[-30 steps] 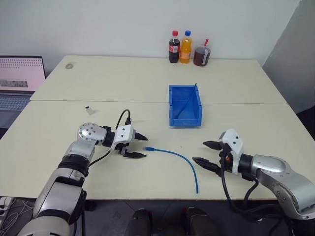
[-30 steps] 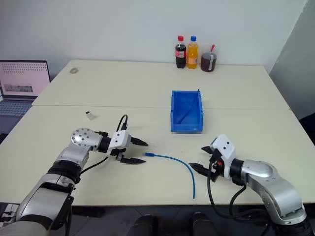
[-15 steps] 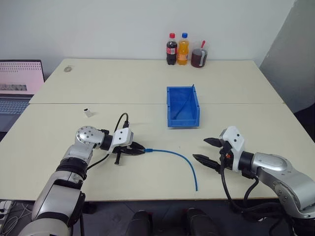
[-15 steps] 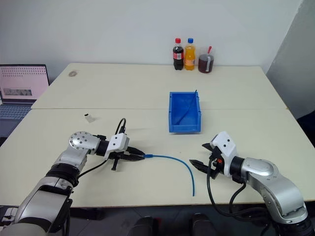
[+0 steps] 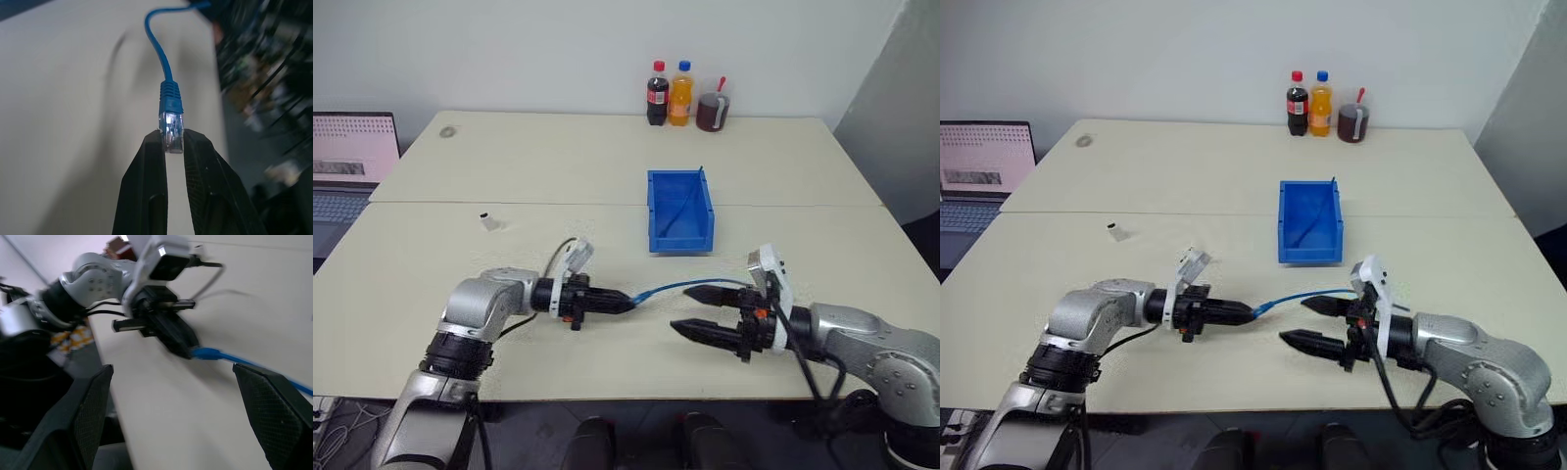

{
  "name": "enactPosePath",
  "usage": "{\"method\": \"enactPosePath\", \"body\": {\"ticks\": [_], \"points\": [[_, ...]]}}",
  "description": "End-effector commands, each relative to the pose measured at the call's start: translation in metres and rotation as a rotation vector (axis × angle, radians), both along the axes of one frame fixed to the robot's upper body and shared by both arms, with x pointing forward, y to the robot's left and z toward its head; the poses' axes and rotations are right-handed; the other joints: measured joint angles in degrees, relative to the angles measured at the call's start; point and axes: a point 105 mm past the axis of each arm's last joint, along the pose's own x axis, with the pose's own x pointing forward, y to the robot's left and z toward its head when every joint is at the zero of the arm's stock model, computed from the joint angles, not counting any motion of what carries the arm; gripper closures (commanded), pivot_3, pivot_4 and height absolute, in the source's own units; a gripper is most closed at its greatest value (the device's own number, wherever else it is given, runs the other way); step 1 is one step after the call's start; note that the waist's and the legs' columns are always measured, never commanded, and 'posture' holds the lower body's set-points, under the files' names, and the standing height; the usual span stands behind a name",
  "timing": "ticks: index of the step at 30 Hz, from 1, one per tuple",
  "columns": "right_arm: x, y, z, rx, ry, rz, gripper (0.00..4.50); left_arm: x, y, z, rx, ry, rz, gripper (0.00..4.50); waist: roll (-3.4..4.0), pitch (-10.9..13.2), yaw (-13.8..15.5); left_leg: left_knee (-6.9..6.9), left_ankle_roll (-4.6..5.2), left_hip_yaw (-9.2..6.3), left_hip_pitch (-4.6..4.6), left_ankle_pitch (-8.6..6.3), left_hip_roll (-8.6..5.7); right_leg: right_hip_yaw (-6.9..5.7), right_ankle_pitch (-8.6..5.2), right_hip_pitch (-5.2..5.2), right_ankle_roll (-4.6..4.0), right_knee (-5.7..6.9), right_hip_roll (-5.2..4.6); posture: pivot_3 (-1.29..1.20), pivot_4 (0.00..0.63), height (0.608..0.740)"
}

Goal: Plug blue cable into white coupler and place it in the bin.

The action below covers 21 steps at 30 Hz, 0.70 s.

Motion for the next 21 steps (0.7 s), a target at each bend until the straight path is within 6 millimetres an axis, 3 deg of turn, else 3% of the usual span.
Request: {"method": "enactPosePath", "body": {"ticks": [1, 7, 13, 21], "points": [[-0.004, -0.004, 0.004, 0.043, 0.072, 0.005, 0.35, -0.021, -0.012, 0.031, -0.146, 0.163, -0.024, 4.28, -0.03, 0.02, -0.01, 0.01, 0.01, 0.02, 0.03, 0.00, -0.06, 0.01, 0.00, -0.01, 0.00, 0.00, 0.02, 0.00, 0.150, 0.740], [0.007, -0.005, 0.013, 0.151, 0.150, -0.056, 0.35, -0.040, -0.016, 0.040, -0.278, 0.254, -0.057, 4.28, -0.09, 0.05, -0.83, -0.02, 0.01, 0.01, 0.14, 0.00, 0.05, 0.10, 0.00, -0.02, 0.01, 0.08, 0.15, 0.00, 0.150, 0.740], [-0.005, -0.003, 0.027, 0.239, 0.229, 0.025, 0.35, -0.059, -0.019, 0.041, -0.324, 0.326, -0.048, 4.28, -0.14, 0.10, -0.81, -0.03, 0.00, 0.00, 0.08, -0.01, 0.00, 0.30, 0.00, -0.07, 0.01, 0.05, 0.07, 0.00, 0.150, 0.740], [-0.008, 0.000, 0.039, 0.285, 0.269, 0.038, 0.35, -0.061, -0.026, 0.042, -0.356, 0.371, 0.030, 4.28, -0.17, 0.12, -0.43, -0.01, 0.01, 0.14, 0.08, 0.00, -0.15, 0.35, 0.01, -0.09, 0.02, 0.02, -0.04, 0.00, 0.150, 0.740]]}}
